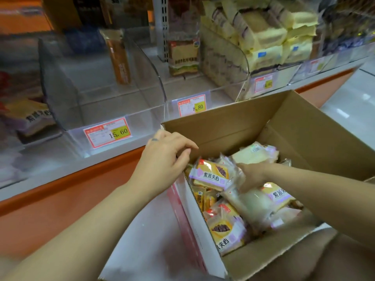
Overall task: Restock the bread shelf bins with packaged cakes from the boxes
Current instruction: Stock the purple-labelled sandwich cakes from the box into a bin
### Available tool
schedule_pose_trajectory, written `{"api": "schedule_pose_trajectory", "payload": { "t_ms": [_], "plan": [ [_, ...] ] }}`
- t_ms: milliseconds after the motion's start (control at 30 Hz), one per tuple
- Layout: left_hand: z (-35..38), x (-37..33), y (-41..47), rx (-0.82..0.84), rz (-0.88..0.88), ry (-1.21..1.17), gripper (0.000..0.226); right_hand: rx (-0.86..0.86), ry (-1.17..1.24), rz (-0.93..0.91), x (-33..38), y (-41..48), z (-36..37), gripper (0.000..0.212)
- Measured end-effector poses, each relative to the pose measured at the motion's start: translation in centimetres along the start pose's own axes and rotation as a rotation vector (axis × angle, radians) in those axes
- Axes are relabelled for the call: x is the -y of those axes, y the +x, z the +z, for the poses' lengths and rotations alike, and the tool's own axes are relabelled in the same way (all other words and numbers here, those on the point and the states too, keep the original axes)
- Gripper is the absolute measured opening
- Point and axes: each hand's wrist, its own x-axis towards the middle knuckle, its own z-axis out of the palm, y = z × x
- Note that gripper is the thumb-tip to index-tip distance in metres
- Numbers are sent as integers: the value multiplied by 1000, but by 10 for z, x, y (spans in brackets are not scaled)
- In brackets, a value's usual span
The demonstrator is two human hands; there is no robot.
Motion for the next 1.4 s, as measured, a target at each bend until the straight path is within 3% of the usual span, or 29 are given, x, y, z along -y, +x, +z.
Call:
{"api": "schedule_pose_trajectory", "payload": {
  "t_ms": [167,300,367,533,667,800,900,967,1033,1100,1200,1267,1400],
  "plan": [
    [-4,-4,-1,44,-17,37,22,-72,-1,-120,12,-8,11,86],
    [-10,-5,-1,82,-21,64,20,-185,-138,-311,23,-35,-5,22],
    [-14,-6,0,90,-14,66,20,-337,-142,-417,21,-59,-21,12],
    [-24,-11,5,74,5,-49,21,-794,-73,-871,15,-122,-44,22],
    [-33,-16,10,85,19,-160,39,-1092,-271,-1089,13,-145,-39,25],
    [-42,-20,16,229,-66,-530,62,-1242,-252,-1224,19,-155,-35,15],
    [-50,-24,18,329,-154,-810,63,-1286,-242,-1300,30,-166,-35,8],
    [-54,-23,18,372,-190,-951,65,-1308,-254,-1335,38,-170,-38,16],
    [-62,-21,16,325,-210,-988,55,-1296,-227,-1362,41,-168,-42,16],
    [-71,-18,15,206,-225,-974,48,-1282,-153,-1302,42,-156,-43,36],
    [-81,-11,12,38,-235,-908,30,-1179,45,-1000,37,-121,-44,59],
    [-82,-5,10,-82,-253,-872,22,-946,63,-715,38,-94,-46,56],
    [-78,1,13,-288,-271,-784,22,-306,-252,-322,51,-34,-38,43]
  ]
}}
